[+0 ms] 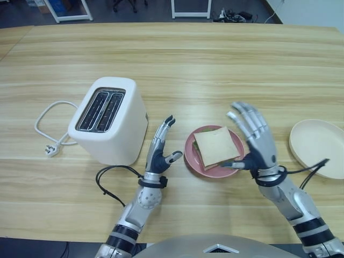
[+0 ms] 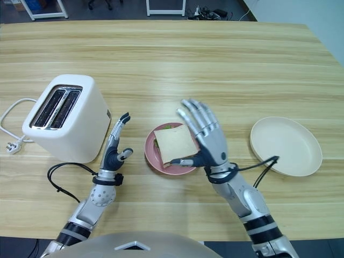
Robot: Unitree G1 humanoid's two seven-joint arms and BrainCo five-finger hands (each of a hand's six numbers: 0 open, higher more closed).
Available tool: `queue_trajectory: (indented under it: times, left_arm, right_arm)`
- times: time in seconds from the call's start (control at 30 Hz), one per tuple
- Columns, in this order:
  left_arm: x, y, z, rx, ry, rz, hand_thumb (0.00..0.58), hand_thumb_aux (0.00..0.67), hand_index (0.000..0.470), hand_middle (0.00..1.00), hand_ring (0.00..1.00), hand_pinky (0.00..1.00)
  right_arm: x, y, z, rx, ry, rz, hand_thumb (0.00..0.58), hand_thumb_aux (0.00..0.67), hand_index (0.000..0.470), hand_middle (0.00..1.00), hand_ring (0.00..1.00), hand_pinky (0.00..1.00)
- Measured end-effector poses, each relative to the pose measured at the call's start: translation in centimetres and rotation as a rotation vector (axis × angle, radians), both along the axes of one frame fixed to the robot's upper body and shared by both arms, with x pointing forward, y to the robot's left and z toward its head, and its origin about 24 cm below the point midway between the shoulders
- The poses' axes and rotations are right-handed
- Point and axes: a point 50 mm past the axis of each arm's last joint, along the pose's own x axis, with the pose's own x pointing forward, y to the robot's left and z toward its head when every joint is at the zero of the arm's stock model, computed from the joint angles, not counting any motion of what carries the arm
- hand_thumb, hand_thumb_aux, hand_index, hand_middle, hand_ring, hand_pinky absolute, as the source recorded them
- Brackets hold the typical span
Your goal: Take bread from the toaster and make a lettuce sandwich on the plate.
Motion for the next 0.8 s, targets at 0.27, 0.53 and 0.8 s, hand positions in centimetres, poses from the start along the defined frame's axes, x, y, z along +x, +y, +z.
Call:
queue_trajectory:
  times: [0.27,0.53,0.8]
  left_arm:
    - [-1.8,5.0,-2.0,0.349,0.420,0.061,0.580,0.670,0.470,1.00,1.00,1.00]
    - [-1.7,2.3,-2.7,0.421,0.490,-0.039,0.580,0.670,0.470,1.00,1.00,1.00]
    - [-0.2,-2.0,-3.3,0.423,0.442,-0.140,0.580,0.670,0.470,1.00,1.00,1.00]
  right_arm:
    - [-3.4,-8.2,-4.4,-0.314,0.553,-0.375,0.580,0.670,0.470,1.00,1.00,1.00]
    - [-5.0,-4.9,-8.9,-0.482,0.774,-0.228,0.580,0.670,0.470,1.00,1.00,1.00]
    - [-2.8,-1.0,-9.8,-0.494,0.698,-0.113,0.580,0.670,0.470,1.00,1.00,1.00]
